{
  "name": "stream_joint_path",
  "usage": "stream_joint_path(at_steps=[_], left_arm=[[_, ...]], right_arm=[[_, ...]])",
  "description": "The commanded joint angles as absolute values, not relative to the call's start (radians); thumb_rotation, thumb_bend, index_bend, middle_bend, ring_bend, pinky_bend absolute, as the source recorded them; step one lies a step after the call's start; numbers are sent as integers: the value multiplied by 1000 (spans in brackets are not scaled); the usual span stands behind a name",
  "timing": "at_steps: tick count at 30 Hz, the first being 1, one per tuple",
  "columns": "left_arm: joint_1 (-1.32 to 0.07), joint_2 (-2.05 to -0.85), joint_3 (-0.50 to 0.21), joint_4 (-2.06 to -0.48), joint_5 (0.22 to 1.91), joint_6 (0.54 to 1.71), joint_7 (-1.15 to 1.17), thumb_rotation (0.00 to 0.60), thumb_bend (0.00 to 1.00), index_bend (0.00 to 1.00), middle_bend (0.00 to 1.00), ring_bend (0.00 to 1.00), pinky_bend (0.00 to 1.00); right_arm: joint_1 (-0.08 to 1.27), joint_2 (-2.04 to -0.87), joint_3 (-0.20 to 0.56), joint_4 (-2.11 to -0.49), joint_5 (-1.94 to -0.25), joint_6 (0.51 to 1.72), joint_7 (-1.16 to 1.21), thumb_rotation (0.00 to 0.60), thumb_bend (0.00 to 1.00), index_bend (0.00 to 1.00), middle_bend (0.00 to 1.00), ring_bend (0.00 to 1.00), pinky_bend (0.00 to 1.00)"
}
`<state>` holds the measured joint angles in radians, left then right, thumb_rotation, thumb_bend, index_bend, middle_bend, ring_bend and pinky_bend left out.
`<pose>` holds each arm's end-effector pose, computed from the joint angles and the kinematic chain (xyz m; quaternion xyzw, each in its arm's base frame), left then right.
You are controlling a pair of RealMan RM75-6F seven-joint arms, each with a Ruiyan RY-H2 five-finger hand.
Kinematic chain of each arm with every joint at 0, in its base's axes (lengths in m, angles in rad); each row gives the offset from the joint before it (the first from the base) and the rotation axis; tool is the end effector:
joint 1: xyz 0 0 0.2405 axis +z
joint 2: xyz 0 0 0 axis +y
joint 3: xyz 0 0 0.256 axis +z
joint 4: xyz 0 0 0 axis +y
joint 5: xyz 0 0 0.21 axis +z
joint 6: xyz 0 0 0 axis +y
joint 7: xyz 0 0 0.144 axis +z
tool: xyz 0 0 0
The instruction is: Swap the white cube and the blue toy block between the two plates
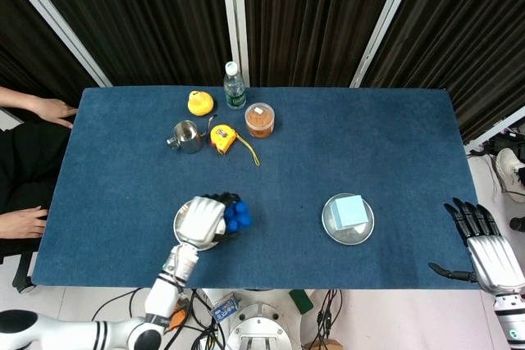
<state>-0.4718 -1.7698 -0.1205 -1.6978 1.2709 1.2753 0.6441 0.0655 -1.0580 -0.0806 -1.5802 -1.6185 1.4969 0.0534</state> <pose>-0.1158 0.2402 -0.0445 -0.6919 -0.3866 -0.4273 0.4350 -0.3199 -0.1465 0.1601 0.6512 -0.3932 0.3531 0.5447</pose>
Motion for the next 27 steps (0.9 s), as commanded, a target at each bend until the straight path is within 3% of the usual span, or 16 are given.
stream_joint_path(at_steps=[1, 10, 16, 19, 27], left_arm=[[-430, -1689, -111, -1714, 1246, 1294, 581, 600, 310, 523, 485, 515, 610], [-406, -1650, -50, -1676, 1240, 1250, 515, 600, 228, 499, 425, 389, 528], [-413, -1642, -35, -1663, 1231, 1214, 517, 600, 109, 271, 164, 114, 288], [-411, -1621, -24, -1684, 1232, 1211, 533, 600, 57, 158, 65, 19, 225], [-379, -1514, 27, -1786, 1327, 1270, 529, 600, 12, 34, 0, 0, 194]], right_arm=[[63, -1060, -80, -1582, -1624, 1498, 47, 416, 139, 0, 0, 0, 0], [57, -1065, -74, -1584, -1631, 1496, 35, 416, 138, 0, 0, 0, 0], [58, -1067, -77, -1586, -1643, 1486, 30, 415, 138, 0, 0, 0, 0], [58, -1067, -75, -1586, -1642, 1483, 30, 416, 138, 0, 0, 0, 0], [44, -1065, -73, -1589, -1651, 1506, 23, 415, 138, 0, 0, 0, 0]])
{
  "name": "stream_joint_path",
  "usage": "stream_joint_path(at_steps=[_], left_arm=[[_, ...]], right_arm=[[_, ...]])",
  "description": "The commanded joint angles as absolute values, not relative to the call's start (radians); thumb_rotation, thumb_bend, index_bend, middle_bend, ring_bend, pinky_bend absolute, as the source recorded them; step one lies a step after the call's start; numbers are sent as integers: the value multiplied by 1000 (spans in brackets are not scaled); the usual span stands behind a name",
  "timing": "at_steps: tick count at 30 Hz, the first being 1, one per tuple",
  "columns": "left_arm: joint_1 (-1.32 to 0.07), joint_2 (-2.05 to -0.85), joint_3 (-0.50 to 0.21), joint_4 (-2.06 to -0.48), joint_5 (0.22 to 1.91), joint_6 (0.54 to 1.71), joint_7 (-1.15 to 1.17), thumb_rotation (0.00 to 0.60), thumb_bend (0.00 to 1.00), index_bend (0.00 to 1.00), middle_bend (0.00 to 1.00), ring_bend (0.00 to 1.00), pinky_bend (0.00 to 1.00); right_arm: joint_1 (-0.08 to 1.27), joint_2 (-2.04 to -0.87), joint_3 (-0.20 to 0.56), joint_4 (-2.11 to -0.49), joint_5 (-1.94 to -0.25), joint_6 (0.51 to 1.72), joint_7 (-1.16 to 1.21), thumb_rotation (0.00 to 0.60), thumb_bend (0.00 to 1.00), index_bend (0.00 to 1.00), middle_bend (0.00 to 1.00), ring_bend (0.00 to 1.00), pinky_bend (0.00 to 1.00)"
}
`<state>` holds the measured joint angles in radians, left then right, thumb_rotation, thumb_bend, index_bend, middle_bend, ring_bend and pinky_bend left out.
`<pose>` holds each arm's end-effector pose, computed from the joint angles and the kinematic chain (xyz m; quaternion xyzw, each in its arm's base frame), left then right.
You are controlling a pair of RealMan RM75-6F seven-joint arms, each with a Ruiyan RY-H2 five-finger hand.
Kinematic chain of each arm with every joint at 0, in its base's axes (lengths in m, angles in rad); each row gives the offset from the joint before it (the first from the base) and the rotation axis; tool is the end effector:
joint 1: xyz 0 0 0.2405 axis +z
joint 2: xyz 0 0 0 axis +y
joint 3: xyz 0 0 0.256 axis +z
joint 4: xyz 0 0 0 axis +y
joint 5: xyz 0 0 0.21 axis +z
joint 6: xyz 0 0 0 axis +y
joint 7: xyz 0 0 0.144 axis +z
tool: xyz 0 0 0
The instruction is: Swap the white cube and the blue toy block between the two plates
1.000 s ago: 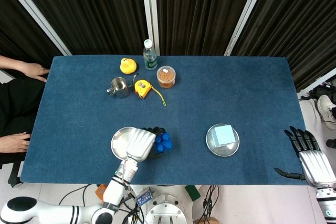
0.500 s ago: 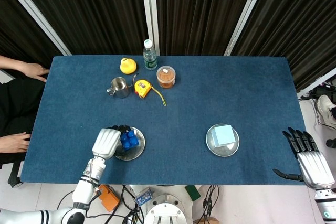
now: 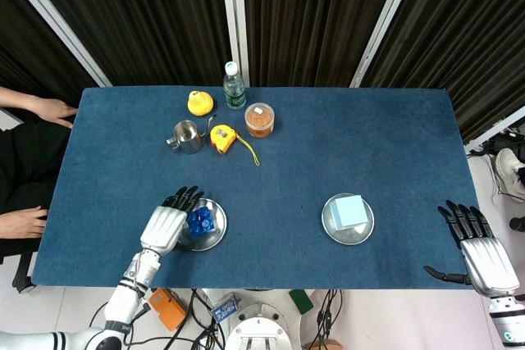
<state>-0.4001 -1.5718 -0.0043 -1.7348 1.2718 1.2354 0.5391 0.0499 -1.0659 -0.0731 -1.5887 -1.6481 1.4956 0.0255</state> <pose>-0.1822 0.2193 -0.0197 -0.7170 -0.4113 -0.3547 0.4370 -0.3156 -0.1426 0.1554 0.6585 -0.3864 0.3531 0.5408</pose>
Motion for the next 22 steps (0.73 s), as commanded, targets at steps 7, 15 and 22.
stream_joint_path(at_steps=[7, 15, 22], left_arm=[[-196, -1288, 129, -1745, 1591, 1611, 343, 600, 60, 23, 0, 0, 84], [-18, -1268, 207, -1582, 1553, 1706, 89, 600, 75, 23, 0, 0, 62], [-19, -1251, 210, -1580, 1600, 1660, 105, 600, 80, 23, 0, 0, 61]], right_arm=[[-30, -1079, -67, -1575, -1657, 1630, -16, 415, 138, 0, 0, 0, 0], [-75, -1121, -72, -1564, -1678, 1681, -83, 416, 138, 0, 0, 0, 0], [-70, -1123, -71, -1564, -1689, 1660, -98, 416, 138, 0, 0, 0, 0]])
